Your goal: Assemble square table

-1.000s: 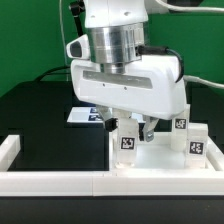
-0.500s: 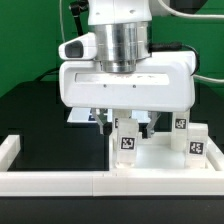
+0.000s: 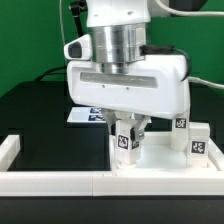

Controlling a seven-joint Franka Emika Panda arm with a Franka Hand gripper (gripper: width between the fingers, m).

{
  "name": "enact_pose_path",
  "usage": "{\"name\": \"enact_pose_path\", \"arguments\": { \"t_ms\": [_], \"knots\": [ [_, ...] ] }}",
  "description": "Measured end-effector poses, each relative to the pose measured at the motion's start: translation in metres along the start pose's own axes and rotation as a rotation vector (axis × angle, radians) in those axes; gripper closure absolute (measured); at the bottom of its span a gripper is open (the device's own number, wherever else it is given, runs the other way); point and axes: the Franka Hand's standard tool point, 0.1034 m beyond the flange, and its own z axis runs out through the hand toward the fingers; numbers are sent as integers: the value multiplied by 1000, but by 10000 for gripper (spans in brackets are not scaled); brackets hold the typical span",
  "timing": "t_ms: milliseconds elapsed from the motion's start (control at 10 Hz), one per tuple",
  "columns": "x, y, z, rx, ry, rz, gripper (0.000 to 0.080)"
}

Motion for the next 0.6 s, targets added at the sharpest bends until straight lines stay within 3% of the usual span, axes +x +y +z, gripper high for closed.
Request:
{"name": "enact_pose_path", "arguments": {
  "t_ms": [100,300,600],
  "knots": [
    [0,1,0,-1,-9,177,509],
    [-5,-3,2,31,-54,602,509],
    [-5,-2,2,37,-58,721,508]
  ]
}}
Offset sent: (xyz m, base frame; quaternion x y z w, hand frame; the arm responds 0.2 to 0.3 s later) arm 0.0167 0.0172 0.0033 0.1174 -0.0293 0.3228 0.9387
